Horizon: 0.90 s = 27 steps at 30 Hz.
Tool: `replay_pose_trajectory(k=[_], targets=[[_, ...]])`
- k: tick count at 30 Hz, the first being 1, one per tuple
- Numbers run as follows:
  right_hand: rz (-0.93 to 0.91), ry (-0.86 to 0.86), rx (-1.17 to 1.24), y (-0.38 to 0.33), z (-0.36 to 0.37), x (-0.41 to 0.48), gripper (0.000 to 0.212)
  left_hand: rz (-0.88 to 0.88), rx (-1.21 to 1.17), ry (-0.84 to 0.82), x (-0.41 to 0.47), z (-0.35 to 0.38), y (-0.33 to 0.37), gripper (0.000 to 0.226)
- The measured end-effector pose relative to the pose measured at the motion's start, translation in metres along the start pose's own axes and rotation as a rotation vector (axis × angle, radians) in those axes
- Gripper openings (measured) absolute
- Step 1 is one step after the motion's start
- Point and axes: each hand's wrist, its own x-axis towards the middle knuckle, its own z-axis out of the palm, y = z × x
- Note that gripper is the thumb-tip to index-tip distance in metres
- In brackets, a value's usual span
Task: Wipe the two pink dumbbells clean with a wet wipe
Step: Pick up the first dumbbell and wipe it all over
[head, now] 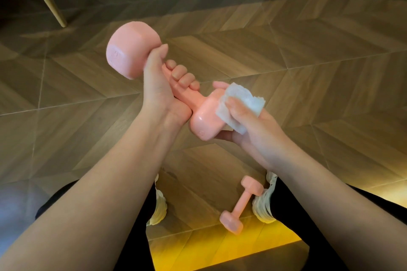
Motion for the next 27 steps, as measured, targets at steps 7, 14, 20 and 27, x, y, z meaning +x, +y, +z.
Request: replay_pose_trajectory(k=[7, 14, 20, 27], targets=[[-0.016, -0.117, -0.14, 0.001, -0.002, 0.0, 0.057, -0.004, -0.024, 0.017, 0.0, -0.006, 0.006, 0.041], [-0.017, 0.099, -0.157, 0.011, 0.009, 0.006, 0.055, 0.021, 0.096, -0.031, -0.006, 0.0, -0.009, 0.042], [0.035, 0.182, -0.107, 0.007, 0.002, 0.007, 0.036, 0.02, 0.124, -0.047, -0.004, 0.005, -0.014, 0.041], [0.046, -0.139, 0.069, -0.003, -0.005, 0.0, 0.04, 0.012, 0.043, 0.003, -0.001, 0.0, -0.005, 0.04]])
